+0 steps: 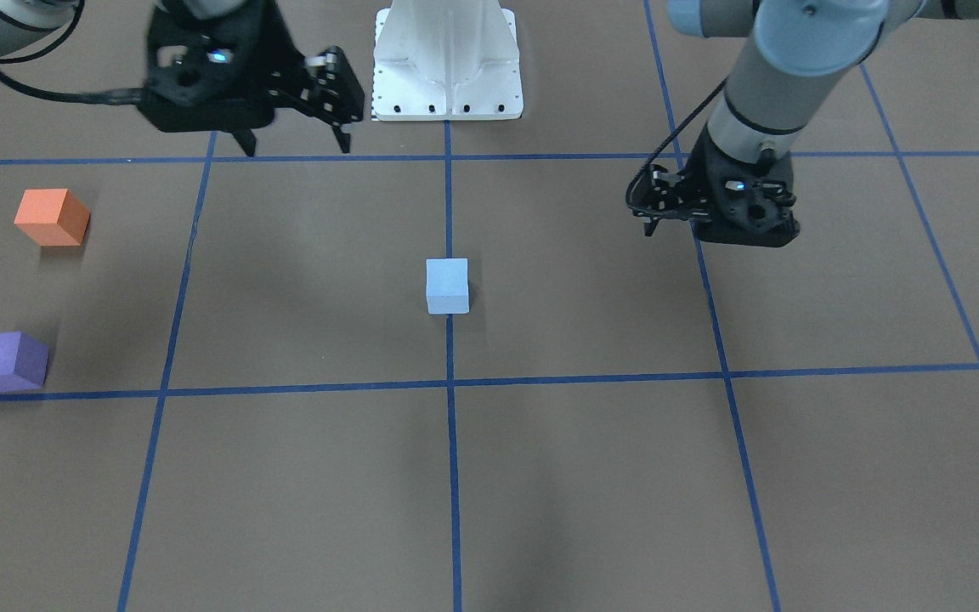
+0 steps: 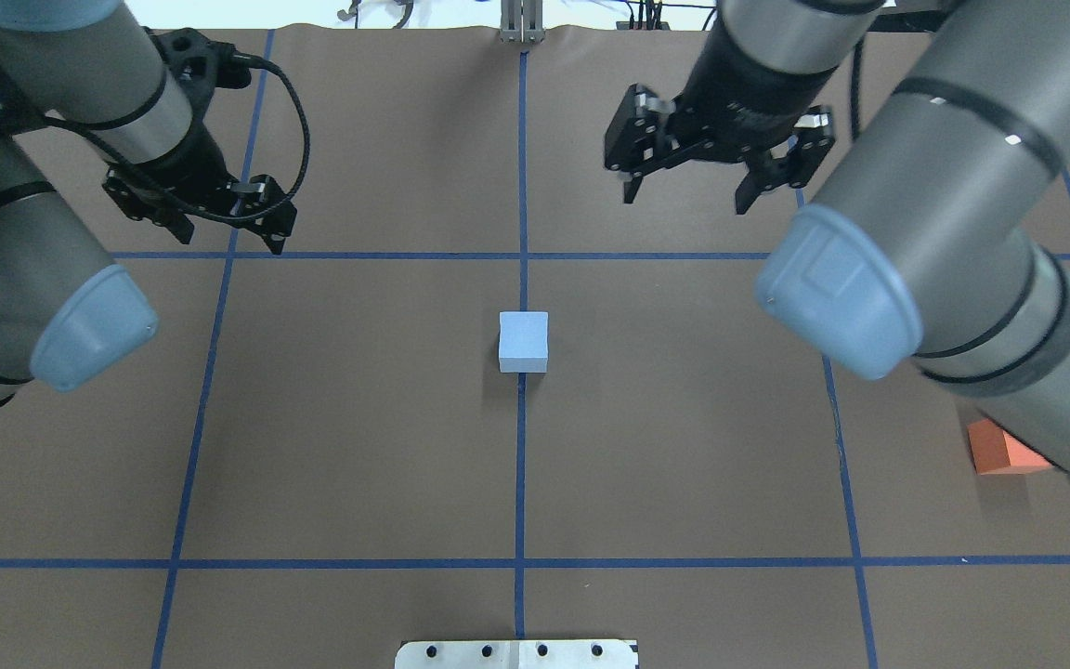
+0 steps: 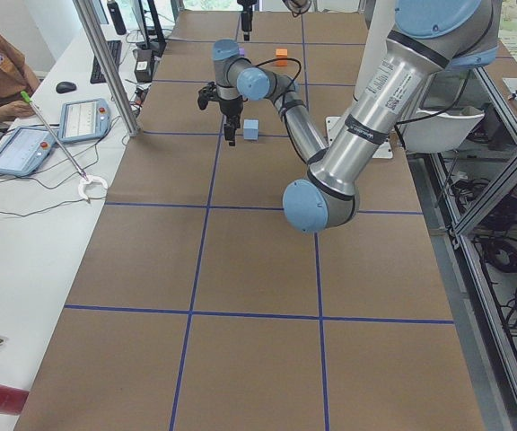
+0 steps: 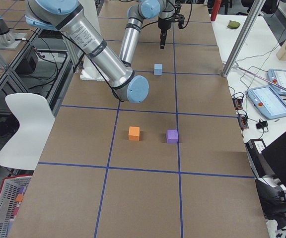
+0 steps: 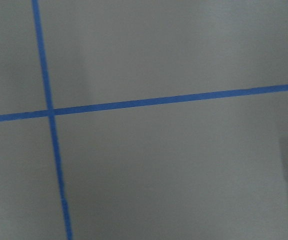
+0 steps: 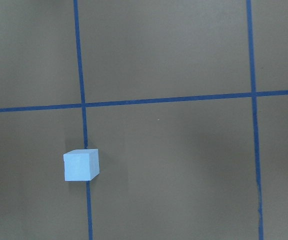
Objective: Place blue block between orange and purple blocks
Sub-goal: 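Open the left gripper and lift away while the right arm reaches toward the cube, then lower the right gripper onto the light blue cube and grasp it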
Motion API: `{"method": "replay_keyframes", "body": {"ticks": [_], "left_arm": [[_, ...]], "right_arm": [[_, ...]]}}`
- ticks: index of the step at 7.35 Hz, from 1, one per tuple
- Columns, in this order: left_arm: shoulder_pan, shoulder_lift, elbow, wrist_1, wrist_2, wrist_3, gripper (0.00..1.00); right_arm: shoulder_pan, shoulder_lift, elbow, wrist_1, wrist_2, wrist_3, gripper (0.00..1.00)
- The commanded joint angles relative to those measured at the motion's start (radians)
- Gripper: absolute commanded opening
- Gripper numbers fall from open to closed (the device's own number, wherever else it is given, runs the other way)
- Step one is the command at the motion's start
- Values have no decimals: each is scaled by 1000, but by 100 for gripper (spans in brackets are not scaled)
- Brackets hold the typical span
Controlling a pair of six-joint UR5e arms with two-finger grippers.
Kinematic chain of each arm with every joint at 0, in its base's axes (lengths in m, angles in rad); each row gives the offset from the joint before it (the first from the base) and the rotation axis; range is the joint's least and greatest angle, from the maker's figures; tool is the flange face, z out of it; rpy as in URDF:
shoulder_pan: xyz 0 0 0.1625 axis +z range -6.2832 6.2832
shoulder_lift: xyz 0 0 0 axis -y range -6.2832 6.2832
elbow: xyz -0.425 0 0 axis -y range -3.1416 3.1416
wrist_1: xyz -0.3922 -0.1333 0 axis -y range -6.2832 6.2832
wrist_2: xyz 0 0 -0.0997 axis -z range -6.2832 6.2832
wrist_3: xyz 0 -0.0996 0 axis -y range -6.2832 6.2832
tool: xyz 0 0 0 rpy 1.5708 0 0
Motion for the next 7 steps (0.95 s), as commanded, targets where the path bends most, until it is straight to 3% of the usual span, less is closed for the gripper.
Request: {"method": "replay_keyframes", "body": {"ticks": [1, 4, 7], "left_arm": [[-107, 141, -64, 2, 0, 174, 100], [-308, 285, -53, -3, -2, 525, 100], [-347, 307, -24, -9, -2, 603, 100]], "right_arm": [[-154, 42, -194, 208, -133, 127, 100], [-211, 129, -523, 471, -156, 204, 100], [-250, 110, -582, 487, -207, 172, 100]]}}
